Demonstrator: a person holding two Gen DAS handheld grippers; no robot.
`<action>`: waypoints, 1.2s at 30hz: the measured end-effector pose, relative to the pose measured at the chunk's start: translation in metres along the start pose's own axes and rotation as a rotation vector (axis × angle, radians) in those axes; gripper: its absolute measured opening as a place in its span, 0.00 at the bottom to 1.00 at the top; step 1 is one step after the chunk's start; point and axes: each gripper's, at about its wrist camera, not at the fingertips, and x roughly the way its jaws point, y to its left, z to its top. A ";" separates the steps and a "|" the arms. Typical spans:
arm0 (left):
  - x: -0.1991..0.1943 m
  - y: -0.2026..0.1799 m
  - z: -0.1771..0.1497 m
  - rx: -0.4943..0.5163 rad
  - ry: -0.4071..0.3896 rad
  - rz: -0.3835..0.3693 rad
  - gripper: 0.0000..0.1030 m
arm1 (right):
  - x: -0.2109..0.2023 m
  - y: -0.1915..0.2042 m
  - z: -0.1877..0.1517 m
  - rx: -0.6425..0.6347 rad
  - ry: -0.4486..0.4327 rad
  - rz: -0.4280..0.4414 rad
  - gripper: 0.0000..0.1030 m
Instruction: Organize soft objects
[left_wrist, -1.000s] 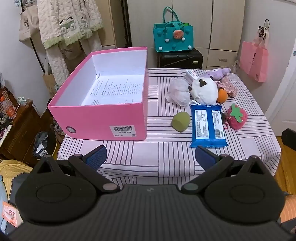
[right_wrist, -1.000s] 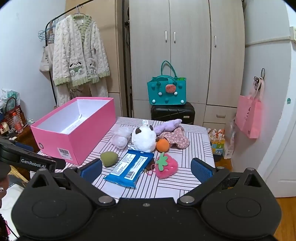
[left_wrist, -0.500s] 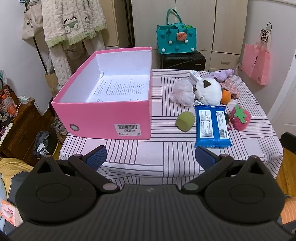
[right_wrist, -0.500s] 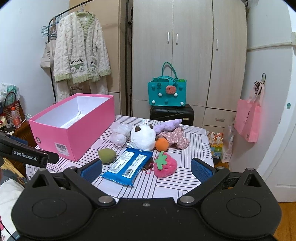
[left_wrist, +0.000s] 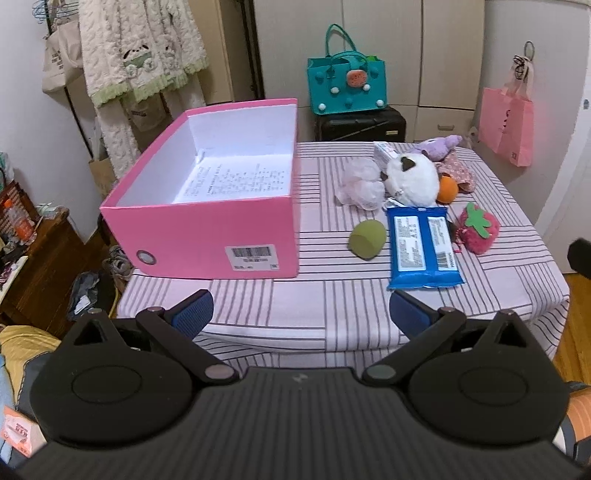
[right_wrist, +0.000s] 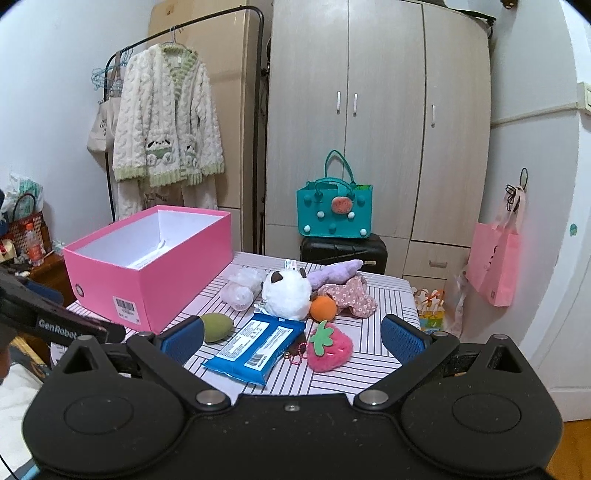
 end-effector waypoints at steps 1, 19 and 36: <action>0.000 -0.001 -0.001 0.002 -0.002 -0.010 1.00 | 0.000 0.000 -0.002 0.006 -0.002 0.000 1.00; 0.006 -0.006 -0.019 -0.006 -0.125 0.023 1.00 | 0.005 -0.004 -0.016 0.035 0.016 -0.001 1.00; 0.015 -0.001 -0.032 -0.011 -0.145 0.016 1.00 | 0.012 -0.003 -0.023 0.025 0.019 0.012 1.00</action>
